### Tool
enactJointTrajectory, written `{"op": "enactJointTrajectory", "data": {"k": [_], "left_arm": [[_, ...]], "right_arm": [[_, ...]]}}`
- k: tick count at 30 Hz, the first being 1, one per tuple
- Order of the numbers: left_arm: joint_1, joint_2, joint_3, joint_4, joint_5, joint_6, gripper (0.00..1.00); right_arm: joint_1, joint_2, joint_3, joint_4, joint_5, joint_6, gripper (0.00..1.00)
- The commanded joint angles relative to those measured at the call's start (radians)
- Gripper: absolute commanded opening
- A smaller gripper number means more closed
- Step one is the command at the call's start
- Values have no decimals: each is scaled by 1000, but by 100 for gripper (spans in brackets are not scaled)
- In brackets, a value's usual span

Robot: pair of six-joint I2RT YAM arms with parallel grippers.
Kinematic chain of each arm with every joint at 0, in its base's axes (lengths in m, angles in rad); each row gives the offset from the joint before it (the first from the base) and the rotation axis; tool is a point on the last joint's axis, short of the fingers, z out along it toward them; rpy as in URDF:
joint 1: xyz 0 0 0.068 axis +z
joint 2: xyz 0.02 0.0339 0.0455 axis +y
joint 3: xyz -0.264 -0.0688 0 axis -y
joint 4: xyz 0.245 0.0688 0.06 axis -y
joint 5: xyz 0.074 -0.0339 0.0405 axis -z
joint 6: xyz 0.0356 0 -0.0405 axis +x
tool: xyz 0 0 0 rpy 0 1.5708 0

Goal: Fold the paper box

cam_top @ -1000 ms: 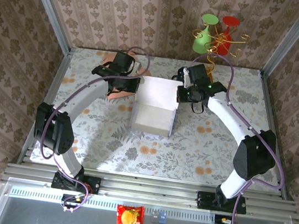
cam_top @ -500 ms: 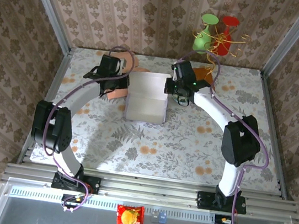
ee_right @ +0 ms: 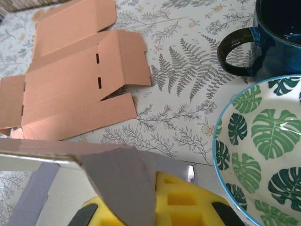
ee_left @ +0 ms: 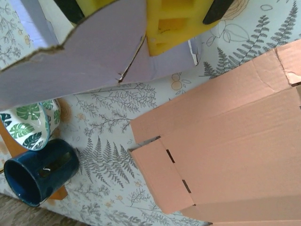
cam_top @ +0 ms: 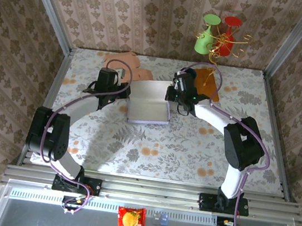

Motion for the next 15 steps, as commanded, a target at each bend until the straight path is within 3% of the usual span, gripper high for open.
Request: {"op": "enactJointTrajectory", "data": {"k": [1, 15], "left_arm": [[-29, -56, -35, 158, 72, -36, 0], [-100, -117, -242, 354, 32, -58, 0]], "right_arm": [[23, -52, -52, 107, -19, 15, 0], [80, -135, -274, 249, 82, -63, 0]]}}
